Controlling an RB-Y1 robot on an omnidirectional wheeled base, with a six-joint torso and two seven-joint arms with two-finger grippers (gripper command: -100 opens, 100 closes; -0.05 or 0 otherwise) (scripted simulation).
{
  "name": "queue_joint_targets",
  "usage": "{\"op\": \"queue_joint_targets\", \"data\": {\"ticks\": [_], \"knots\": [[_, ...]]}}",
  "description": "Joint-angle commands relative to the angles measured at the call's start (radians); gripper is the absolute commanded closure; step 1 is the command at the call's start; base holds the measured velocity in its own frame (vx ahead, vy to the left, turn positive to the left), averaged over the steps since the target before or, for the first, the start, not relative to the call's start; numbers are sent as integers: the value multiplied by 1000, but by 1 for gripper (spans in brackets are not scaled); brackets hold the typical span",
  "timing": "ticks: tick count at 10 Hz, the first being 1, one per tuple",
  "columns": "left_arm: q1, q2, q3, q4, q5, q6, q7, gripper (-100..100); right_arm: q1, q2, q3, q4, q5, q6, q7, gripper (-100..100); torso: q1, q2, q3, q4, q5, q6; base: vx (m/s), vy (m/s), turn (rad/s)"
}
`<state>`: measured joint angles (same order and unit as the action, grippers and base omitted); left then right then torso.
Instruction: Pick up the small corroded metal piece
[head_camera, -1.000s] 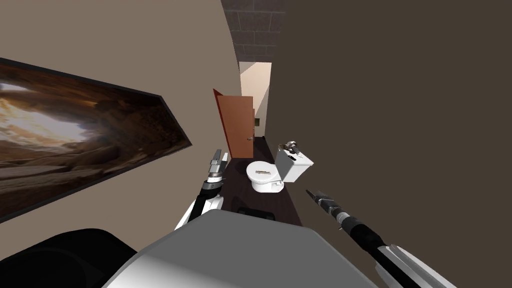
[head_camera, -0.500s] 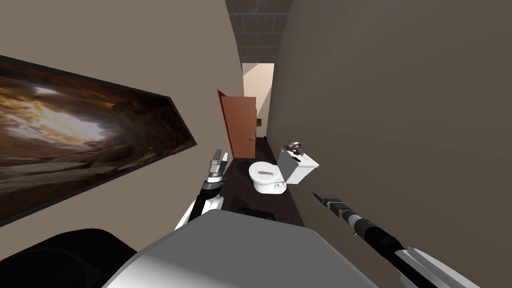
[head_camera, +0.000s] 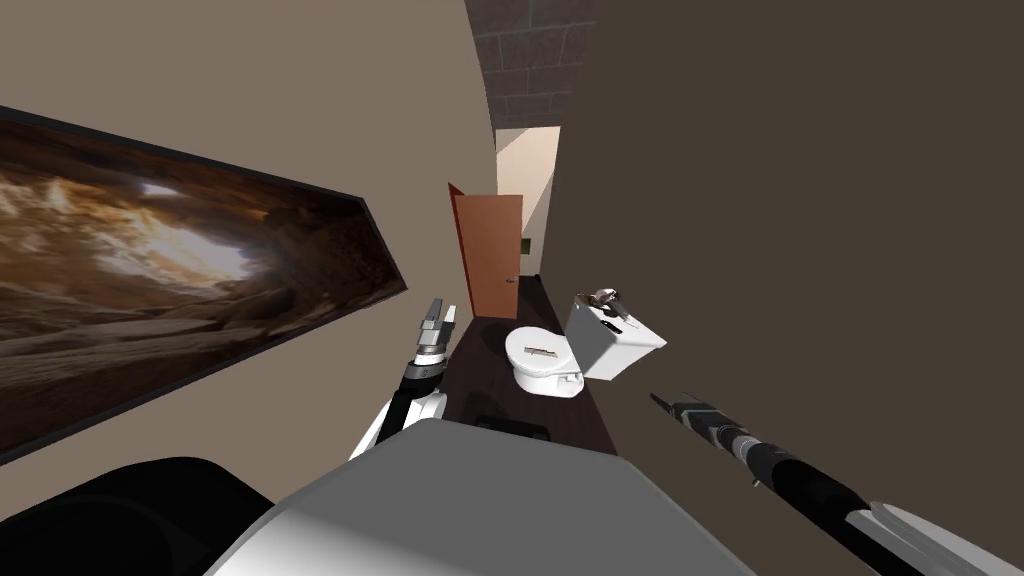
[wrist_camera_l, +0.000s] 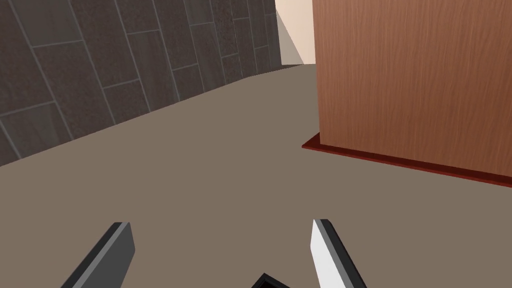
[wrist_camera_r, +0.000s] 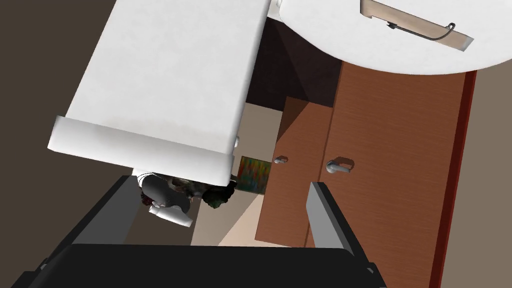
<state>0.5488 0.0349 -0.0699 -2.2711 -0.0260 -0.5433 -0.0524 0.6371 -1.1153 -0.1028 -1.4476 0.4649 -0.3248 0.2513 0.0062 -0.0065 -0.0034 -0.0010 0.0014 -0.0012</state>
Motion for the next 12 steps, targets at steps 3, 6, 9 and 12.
{"op": "queue_joint_targets", "data": {"ticks": [3,6,9,12], "knots": [[0,0,0,0,0,0,0,0,-1,-105,-15,101,13,3,-7,-100,1,-2,-1,-1,0,0,123,91,192],[0,0,0,0,0,0,0,0,0,-161,-23,154,17,1,-12,-100,-1,-1,-1,0,0,0,102,65,130],[0,0,0,0,0,0,0,0,1,-206,-28,200,20,0,-16,-100,-1,-1,-1,0,0,1,108,46,111],[0,0,0,0,0,0,0,0,4,-239,-27,236,23,-2,-19,-100,-3,1,1,0,-1,1,84,23,111]]}}
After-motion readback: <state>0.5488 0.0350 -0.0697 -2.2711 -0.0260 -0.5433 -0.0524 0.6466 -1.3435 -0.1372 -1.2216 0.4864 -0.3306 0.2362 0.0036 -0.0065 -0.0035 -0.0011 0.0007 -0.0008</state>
